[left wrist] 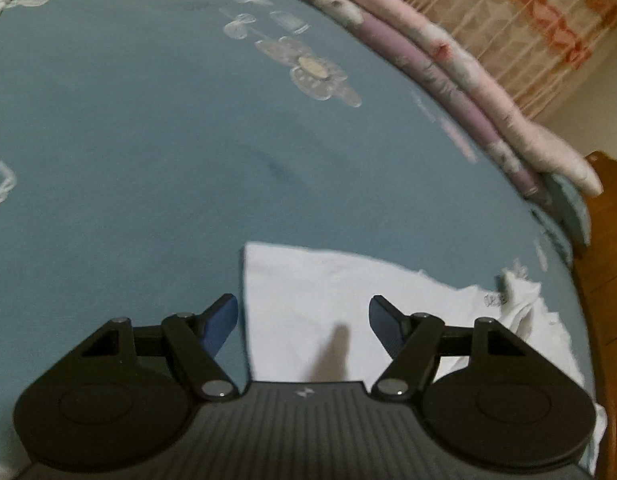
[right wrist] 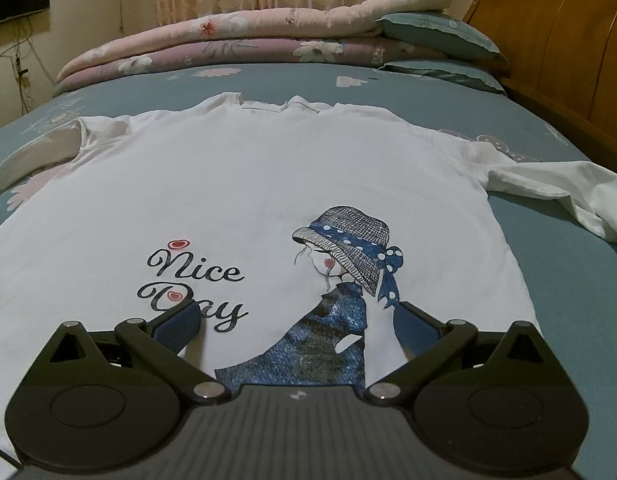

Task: Fold clothes
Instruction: 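Grasp the white sleeve cuff with the left gripper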

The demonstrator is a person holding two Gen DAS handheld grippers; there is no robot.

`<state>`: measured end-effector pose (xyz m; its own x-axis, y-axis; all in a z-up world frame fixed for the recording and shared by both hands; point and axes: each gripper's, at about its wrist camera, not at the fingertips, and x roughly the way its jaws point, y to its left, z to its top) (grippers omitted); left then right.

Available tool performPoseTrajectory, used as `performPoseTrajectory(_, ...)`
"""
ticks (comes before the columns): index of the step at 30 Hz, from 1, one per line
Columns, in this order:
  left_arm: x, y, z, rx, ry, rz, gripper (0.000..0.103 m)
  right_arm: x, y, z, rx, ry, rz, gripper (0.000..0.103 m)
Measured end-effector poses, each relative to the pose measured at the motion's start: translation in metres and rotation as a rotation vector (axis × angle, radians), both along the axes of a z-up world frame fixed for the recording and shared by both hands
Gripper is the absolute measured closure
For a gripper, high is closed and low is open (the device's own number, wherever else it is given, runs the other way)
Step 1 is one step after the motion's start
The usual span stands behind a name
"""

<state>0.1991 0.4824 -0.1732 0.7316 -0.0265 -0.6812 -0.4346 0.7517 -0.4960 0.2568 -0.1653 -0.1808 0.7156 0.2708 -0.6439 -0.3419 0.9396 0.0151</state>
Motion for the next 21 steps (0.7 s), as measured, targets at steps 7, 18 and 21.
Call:
performPoseTrajectory(7, 0.006, 0.000, -0.006, 0.067, 0.001, -0.057, 0.022, 0.002, 0.002, 0.000, -0.005, 0.000, -0.003, 0.000)
performPoseTrajectory(18, 0.006, -0.038, 0.008, 0.346, 0.059, -0.124, 0.070, 0.001, 0.003, 0.000, -0.011, -0.004, -0.007, 0.000)
performPoseTrajectory(21, 0.005, -0.047, 0.014, 0.403, 0.056, -0.122, 0.079, 0.001, 0.003, 0.000, -0.012, -0.005, -0.008, 0.000)
